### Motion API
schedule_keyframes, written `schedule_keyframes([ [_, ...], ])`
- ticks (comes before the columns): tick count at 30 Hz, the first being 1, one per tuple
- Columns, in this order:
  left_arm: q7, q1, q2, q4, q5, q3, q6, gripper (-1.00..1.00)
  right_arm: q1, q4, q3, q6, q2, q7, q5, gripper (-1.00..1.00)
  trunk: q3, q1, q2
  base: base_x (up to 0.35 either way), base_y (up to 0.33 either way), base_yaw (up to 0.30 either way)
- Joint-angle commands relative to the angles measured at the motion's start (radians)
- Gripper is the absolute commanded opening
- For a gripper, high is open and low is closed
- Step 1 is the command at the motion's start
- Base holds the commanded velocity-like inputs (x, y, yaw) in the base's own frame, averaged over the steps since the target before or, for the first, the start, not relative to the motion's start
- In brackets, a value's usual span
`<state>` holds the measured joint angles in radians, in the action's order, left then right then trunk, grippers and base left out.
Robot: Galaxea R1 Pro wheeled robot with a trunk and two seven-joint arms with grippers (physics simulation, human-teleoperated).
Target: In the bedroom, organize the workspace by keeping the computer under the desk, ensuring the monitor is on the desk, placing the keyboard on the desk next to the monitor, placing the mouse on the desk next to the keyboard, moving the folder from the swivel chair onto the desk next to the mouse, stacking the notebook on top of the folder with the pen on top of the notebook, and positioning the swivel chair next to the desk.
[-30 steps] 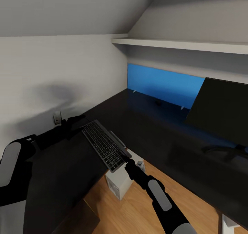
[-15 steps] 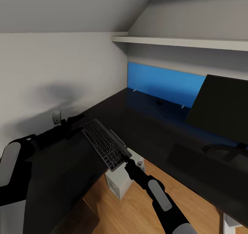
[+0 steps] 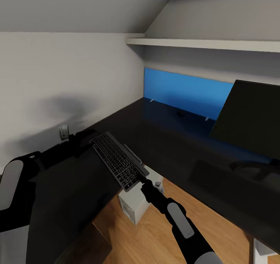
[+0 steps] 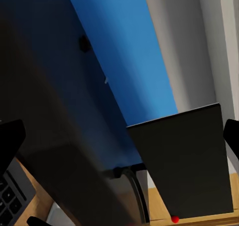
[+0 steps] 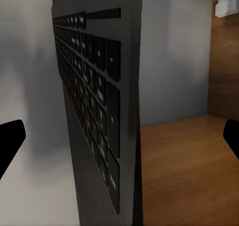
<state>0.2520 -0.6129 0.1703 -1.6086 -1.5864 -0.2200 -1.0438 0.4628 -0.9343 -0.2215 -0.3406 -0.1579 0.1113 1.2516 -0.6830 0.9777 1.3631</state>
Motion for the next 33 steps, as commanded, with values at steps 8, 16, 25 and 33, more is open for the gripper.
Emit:
schedule_keyframes([
  [8, 0.011, -0.003, 0.0, -0.001, -0.01, -0.001, -0.003, 1.0, 0.0, 0.0, 0.001, -0.003, 0.0, 0.002, 0.004, 1.0, -0.001, 0.0, 0.0, 0.019, 0.0, 0.0],
  [16, 0.012, -0.002, 0.0, -0.001, -0.009, -0.001, -0.003, 1.0, 0.0, 0.0, 0.001, -0.003, 0.0, 0.002, 0.003, 1.0, -0.001, 0.0, 0.0, 0.156, 0.0, 0.0],
  [25, 0.012, -0.002, 0.0, 0.0, -0.009, -0.001, -0.003, 1.0, 0.0, 0.0, 0.0, -0.003, 0.0, 0.002, 0.004, 1.0, -0.001, 0.0, 0.0, 0.026, 0.0, 0.0],
  [33, 0.012, -0.001, 0.0, -0.001, -0.009, -0.001, -0.003, 1.0, 0.0, -0.003, 0.0, -0.004, 0.001, 0.017, 0.003, -1.0, -0.001, 0.0, 0.0, 0.003, 0.0, 0.0],
])
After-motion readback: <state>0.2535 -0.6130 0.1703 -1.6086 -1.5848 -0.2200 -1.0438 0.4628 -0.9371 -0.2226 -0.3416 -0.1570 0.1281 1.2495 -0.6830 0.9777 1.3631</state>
